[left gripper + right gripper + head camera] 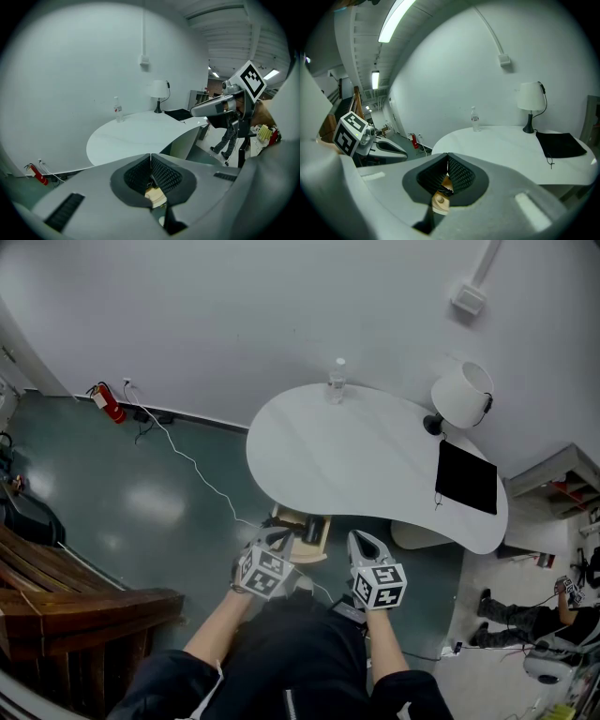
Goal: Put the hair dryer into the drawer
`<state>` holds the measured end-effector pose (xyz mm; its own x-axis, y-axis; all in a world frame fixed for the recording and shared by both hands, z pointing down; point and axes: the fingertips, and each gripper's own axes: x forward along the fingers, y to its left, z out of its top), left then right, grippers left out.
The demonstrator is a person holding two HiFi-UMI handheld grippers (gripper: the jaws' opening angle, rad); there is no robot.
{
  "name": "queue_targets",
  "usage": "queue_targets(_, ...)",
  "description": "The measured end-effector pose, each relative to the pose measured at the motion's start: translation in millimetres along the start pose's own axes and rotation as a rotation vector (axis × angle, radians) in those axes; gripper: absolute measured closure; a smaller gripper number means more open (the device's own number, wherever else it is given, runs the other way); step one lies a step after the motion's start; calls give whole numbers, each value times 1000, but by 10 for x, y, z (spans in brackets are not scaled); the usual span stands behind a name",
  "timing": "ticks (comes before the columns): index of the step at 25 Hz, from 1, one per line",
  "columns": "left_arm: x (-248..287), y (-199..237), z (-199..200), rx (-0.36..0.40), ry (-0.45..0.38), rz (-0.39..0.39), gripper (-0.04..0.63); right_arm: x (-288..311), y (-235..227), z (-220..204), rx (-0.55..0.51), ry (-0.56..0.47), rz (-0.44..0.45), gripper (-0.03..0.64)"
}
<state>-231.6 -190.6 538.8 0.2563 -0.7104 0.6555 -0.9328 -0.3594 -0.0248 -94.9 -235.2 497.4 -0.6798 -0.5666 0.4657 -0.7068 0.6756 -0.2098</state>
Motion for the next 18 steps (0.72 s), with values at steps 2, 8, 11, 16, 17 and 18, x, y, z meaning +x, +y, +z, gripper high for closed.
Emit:
queue_targets(2,-2,18,3,1,-6,8,581,7,-1,0,-1,2,1,614)
queue_targets(8,20,9,-12,4,-1,5,581,51,-10,17,-7,6,6,614)
queue_targets(11,25,9,-11,6,-1,3,581,78,12,35,-11,8,12,614)
queue_targets(16,48,30,-4,11,1,3,581,127,21,52,-17,10,19,614)
queue_targets(17,54,34,-9,11,2,2,581,135,21,51,-18,11,20,614)
queue_targets(18,59,38,-13,10,4,2,581,143,20,51,-19,12,21,614)
